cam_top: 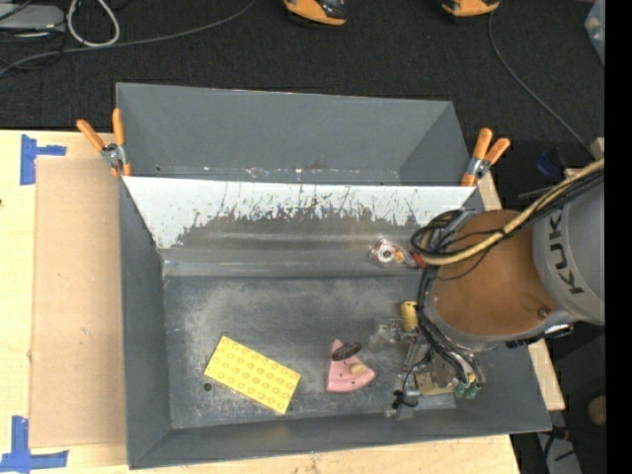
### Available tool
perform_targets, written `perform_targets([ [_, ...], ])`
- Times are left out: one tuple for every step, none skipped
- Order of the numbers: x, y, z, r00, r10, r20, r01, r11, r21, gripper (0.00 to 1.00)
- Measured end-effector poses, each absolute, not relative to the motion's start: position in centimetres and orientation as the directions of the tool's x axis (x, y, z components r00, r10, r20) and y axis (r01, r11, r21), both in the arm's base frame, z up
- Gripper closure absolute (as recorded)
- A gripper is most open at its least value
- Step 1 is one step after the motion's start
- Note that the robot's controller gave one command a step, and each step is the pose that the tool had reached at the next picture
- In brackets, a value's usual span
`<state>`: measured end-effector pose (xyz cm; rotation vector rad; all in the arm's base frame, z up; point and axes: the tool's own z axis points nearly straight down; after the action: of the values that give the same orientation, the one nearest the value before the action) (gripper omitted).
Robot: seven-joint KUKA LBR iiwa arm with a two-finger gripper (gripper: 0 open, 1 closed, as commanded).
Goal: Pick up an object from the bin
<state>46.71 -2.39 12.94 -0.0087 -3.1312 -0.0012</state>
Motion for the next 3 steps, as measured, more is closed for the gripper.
perform_targets([
  [46.9, -2.4, 13.3, -1.000, 0.004, 0.003, 0.004, 1.000, 0.000, 0.00],
  [48.9, 0.6, 6.7, -1.000, -0.029, 0.011, -0.029, 1.000, 0.002, 0.00],
  [49.1, -10.0, 9.7, -0.994, -0.110, -0.001, -0.110, 0.994, 0.000, 0.00],
])
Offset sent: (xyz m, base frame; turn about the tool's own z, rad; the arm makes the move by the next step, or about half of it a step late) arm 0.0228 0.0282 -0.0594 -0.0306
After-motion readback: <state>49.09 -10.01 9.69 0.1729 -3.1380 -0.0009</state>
